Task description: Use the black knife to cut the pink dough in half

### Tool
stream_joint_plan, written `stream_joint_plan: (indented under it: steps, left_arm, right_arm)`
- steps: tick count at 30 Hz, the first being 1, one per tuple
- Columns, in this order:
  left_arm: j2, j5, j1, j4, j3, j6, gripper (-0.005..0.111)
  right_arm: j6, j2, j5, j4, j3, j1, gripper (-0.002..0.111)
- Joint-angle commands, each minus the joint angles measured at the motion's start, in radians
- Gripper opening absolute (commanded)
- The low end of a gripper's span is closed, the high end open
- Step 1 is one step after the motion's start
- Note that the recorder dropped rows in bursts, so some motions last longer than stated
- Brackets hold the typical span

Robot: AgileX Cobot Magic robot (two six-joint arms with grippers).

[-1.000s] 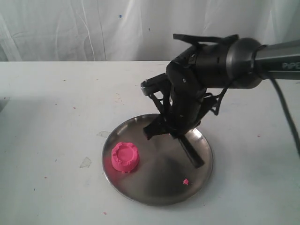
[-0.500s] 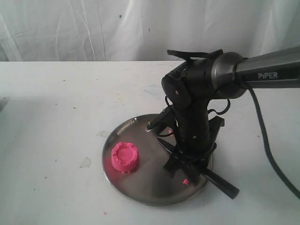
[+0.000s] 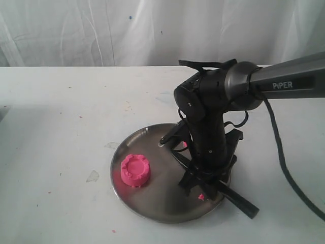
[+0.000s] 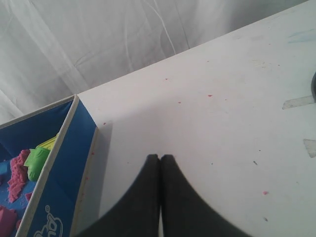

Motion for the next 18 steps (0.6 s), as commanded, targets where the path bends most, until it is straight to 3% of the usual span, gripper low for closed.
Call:
stream_joint_plan:
  steps: [1, 5, 13, 16, 18]
  left_arm:
    - [-0.004, 0.001, 0.004, -0.007, 0.002, 0.003, 0.0]
    - [-0.004, 0.001, 0.004, -0.007, 0.002, 0.003, 0.0]
    - [-0.004, 0.001, 0.004, -0.007, 0.002, 0.003, 0.0]
    - [-0.004, 0.001, 0.004, -0.007, 0.002, 0.003, 0.0]
    - [-0.004, 0.001, 0.004, -0.007, 0.002, 0.003, 0.0]
  right_arm:
    - [0.002, -0.037, 0.004, -0.036, 0.001, -0.01, 0.037]
    - [0.022, -0.101, 0.008, -0.096, -0.001, -0.01, 0.037]
    - [0.258, -0.287, -0.013, -0.387, 0.001, -0.042, 0.037]
    - [0.23, -0.312, -0.06, -0.261, 0.002, -0.149, 0.037]
    - [0.091, -0.304, -0.057, -0.07, 0.004, -0.249, 0.037]
